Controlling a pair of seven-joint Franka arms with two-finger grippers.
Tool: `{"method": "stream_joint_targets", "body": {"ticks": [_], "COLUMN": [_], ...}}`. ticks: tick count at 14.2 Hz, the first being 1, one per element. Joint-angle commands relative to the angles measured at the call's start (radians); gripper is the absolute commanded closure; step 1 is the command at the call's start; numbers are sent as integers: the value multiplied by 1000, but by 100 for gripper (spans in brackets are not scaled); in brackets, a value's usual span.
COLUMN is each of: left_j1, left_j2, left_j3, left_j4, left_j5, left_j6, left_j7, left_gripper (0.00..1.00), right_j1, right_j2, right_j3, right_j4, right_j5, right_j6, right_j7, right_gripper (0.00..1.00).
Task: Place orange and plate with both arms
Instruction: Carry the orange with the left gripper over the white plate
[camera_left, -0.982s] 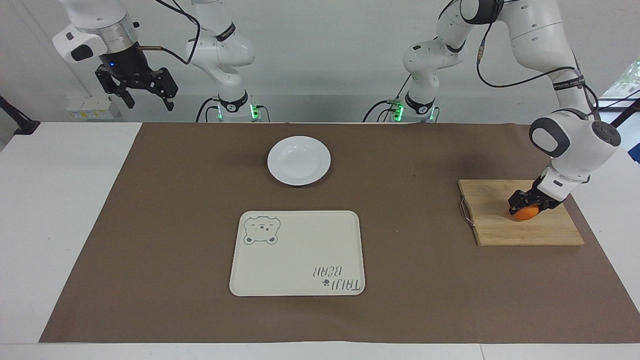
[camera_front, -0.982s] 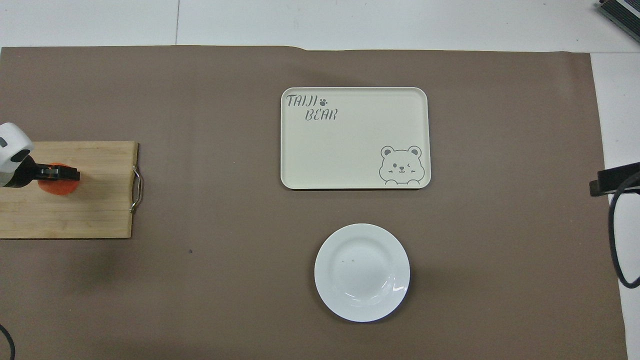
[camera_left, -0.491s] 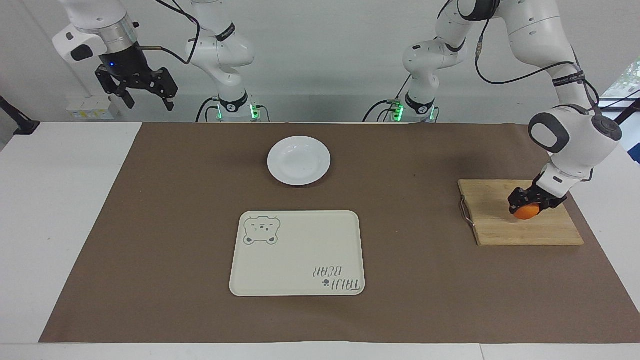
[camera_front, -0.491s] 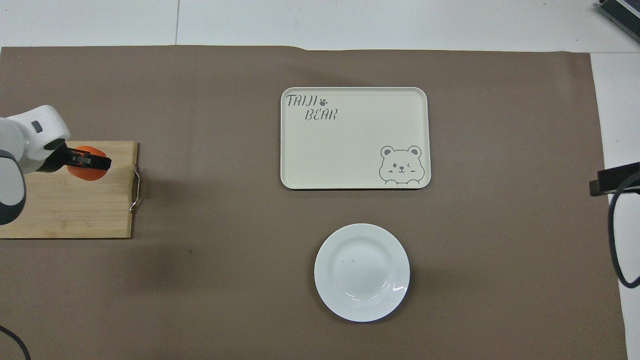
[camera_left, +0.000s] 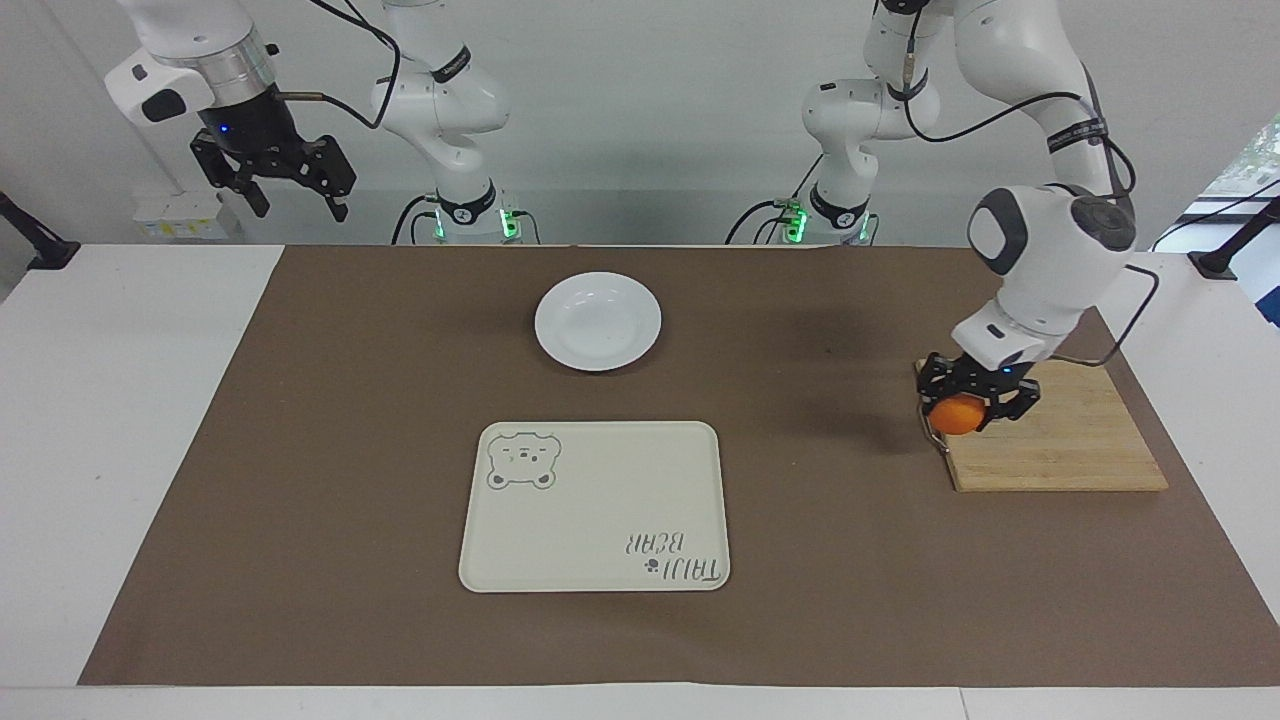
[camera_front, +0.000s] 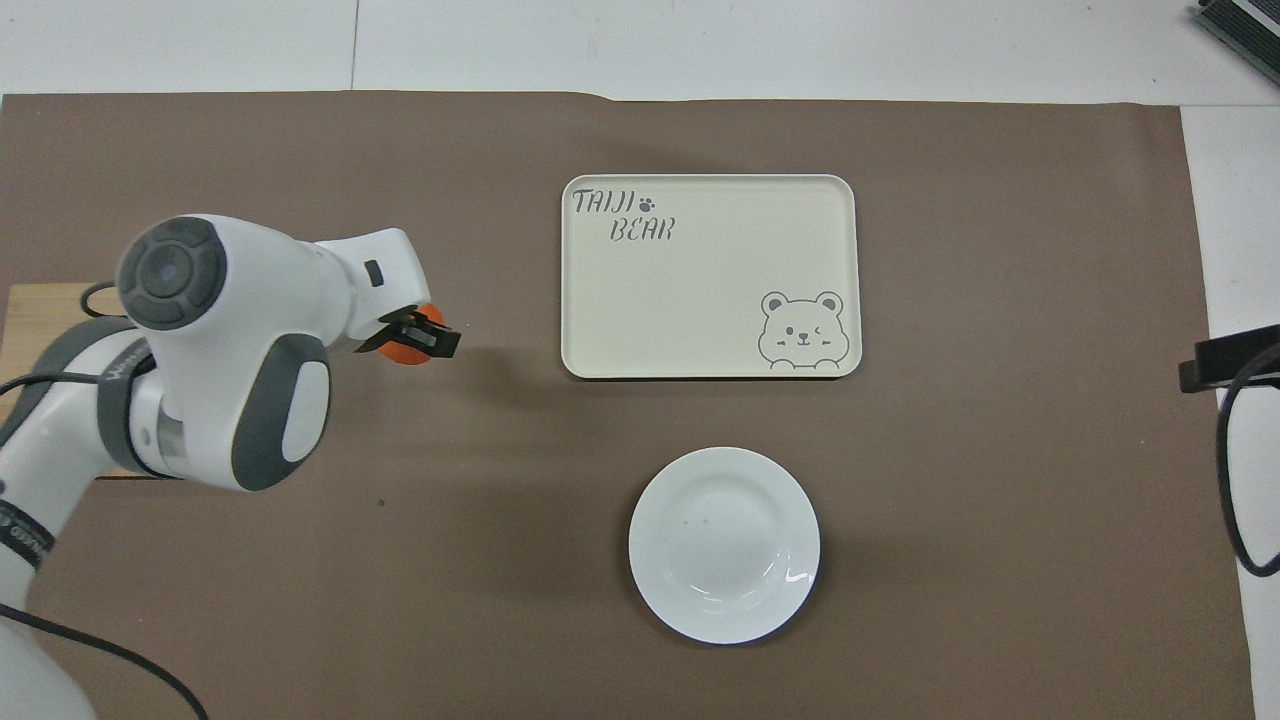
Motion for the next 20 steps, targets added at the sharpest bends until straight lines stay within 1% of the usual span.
{"method": "stream_joint_targets", "body": {"ticks": [1, 5, 9, 11, 13, 15, 16, 18, 19, 20], "left_j1": [-120, -273, -416, -497, -531, -567, -596, -616, -617, -617], "left_j2": [6, 9, 26, 35, 63, 106, 139, 161, 164, 164], "left_j3": [21, 20, 18, 17, 15, 15, 15, 15, 14, 12], "left_j4": [-7, -21, -32, -32, -30, -32, -31, -30, -27, -26], "left_j5": [-10, -10, -12, -12, -12, -12, -12, -12, -12, -12], "left_j6": [58, 60, 130, 138, 164, 198, 208, 271, 276, 267], "left_j7": [-153, -346, -521, -605, -647, -701, -740, -808, -816, -810], "left_gripper": [100, 100, 100, 100, 100, 100, 100, 99, 83, 50], "right_j1": [-8, -8, -8, -11, -10, -10, -10, -10, -10, -2], "right_j2": [-21, -21, -21, -31, -31, -31, -31, -31, -31, -33], "right_j3": [4, 4, 4, 4, 4, 4, 3, 4, 4, 9], "right_j4": [-21, -21, -21, -23, -21, -21, -21, -21, -21, -21], "right_j5": [0, 0, 0, 1, 1, 0, 0, 0, 1, 1], "right_j6": [2, 2, 2, -74, -75, -75, -75, -75, -82, -82], "right_j7": [-24, -24, -24, -28, -29, -28, -28, -29, -29, -34], "right_gripper": [0, 0, 0, 0, 0, 0, 0, 0, 0, 0]}}
